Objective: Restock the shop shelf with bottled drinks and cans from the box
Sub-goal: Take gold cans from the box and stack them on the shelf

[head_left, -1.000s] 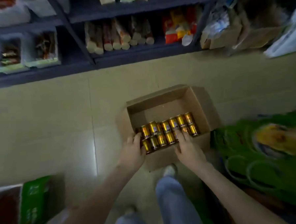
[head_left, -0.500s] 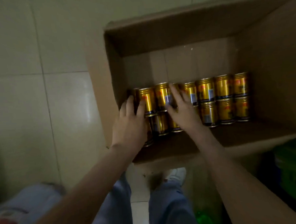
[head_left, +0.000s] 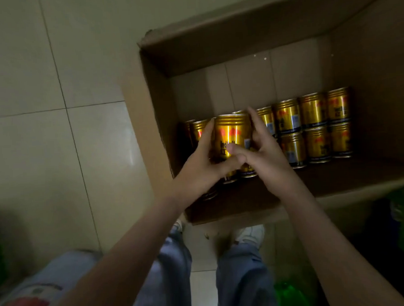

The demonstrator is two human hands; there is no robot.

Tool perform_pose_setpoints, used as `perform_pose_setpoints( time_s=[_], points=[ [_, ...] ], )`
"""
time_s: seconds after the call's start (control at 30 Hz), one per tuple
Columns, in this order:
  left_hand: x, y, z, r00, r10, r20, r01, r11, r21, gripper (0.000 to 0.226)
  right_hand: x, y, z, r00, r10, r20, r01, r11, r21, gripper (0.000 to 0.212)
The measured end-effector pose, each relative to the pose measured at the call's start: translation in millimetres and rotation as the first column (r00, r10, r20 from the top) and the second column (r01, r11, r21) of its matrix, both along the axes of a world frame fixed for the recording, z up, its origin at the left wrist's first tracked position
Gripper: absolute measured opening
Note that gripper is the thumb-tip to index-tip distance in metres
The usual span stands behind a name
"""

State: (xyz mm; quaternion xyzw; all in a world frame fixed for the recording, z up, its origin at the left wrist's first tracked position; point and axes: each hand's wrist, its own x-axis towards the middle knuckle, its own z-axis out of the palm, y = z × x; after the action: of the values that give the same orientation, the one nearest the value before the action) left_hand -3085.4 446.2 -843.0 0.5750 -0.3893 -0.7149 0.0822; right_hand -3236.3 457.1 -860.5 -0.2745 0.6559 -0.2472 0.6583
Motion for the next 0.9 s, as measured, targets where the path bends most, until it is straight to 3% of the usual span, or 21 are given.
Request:
perform_pose_setpoints(
  time_s=[0.1,0.17,0.2,0.27,0.3,0.37,0.47,0.53,0.67,0.77,0.9],
  points=[
    [14,-13,17,0.997,-0.07,-0.013,0.07,0.996,-0.05,0.116,2,1,31,0.949,-0.071,0.306,0.071,0.997,0.014,0.068],
    [28,-19,26,1.0,-0.027,-0.011,0.027,0.998,-0.055,0.114,6,-6,38,0.922,-0.079,0.378,0.057,0.996,0.069,0.057],
    [35,-20,32,0.999,0.019,-0.026,-0.02,0.999,-0.038,0.11,9,-10,36,0.951,-0.038,0.305,0.015,0.997,0.075,0.053],
    [52,-23,44,0.99,0.141,-0.031,-0.142,0.989,-0.031,0.102,14,-17,20,0.998,0.059,-0.013,-0.058,0.996,0.063,0.048],
    [60,-24,47,0.978,0.209,-0.004,-0.209,0.976,-0.055,0.097,18,-19,11,0.982,0.107,-0.157,-0.1,0.994,0.047,0.052],
    [77,-25,47,0.939,0.334,0.078,-0.323,0.938,-0.125,0.088,28,-20,-13,0.93,0.208,-0.301,-0.201,0.978,0.055,0.065],
    [99,-22,32,0.887,0.426,0.176,-0.395,0.899,-0.19,0.086,51,-15,-47,0.853,0.358,-0.38,-0.326,0.934,0.149,0.073],
    [106,-15,21,0.863,0.411,0.293,-0.335,0.9,-0.277,0.093,71,-12,-63,0.76,0.458,-0.461,-0.405,0.888,0.215,0.081],
    [102,0,9,0.817,0.405,0.411,-0.278,0.9,-0.335,0.103,94,-15,-86,0.721,0.337,-0.606,-0.295,0.94,0.172,0.088],
    [96,3,14,0.821,0.381,0.425,-0.264,0.914,-0.308,0.102,87,-15,-82,0.814,0.243,-0.528,-0.193,0.97,0.148,0.076],
    [82,-6,60,0.812,0.396,0.428,-0.3,0.913,-0.276,0.103,59,-17,-4,0.921,-0.001,-0.391,0.054,0.991,0.124,0.057]
  ],
)
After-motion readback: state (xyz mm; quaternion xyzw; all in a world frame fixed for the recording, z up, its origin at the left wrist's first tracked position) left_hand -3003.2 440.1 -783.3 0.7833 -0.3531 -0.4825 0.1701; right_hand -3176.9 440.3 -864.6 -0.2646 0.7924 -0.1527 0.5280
